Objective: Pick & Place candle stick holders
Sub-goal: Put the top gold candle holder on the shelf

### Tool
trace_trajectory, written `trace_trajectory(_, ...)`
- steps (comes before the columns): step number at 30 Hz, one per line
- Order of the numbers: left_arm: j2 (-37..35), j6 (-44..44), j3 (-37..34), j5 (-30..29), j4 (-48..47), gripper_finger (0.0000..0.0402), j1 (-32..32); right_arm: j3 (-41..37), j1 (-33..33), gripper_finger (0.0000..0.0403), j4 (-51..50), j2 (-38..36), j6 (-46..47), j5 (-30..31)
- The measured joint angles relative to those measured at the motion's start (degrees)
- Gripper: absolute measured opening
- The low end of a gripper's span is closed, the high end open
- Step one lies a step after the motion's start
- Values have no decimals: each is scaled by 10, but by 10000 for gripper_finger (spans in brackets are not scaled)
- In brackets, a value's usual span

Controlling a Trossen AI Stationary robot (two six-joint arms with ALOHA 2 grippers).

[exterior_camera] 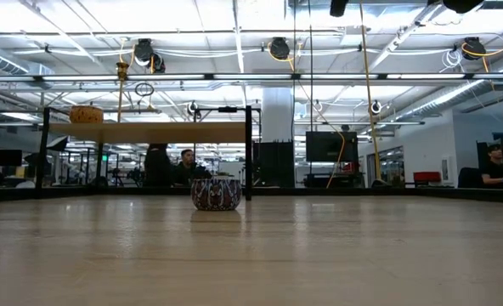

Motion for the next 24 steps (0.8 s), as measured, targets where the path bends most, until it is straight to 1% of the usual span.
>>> trace_trajectory(4,-21,-79,-66,-10,3,11,35,0,6,222,41,-8,-88,14)
trace_trajectory(7,-55,-157,-141,-28,29,11,59,0,6,222,85,-12,-142,9)
trace_trajectory(10,-87,-213,-235,-43,85,11,69,1,4,222,115,-25,-177,-34)
trace_trajectory(13,-123,-275,-321,-96,139,11,75,10,-10,222,100,-47,-186,-88)
trace_trajectory(16,-147,-300,-376,-145,166,11,80,34,-30,222,48,-69,-205,-134)
trace_trajectory(17,-146,-303,-386,-159,170,11,80,48,-37,222,20,-76,-218,-150)
trace_trajectory(19,-139,-302,-398,-169,176,11,84,75,-49,222,-56,-91,-250,-178)
trace_trajectory(22,-118,-270,-395,-178,231,11,107,120,-59,222,-184,-103,-313,-216)
trace_trajectory(24,-101,-235,-395,-180,260,11,126,143,-60,222,-249,-105,-348,-228)
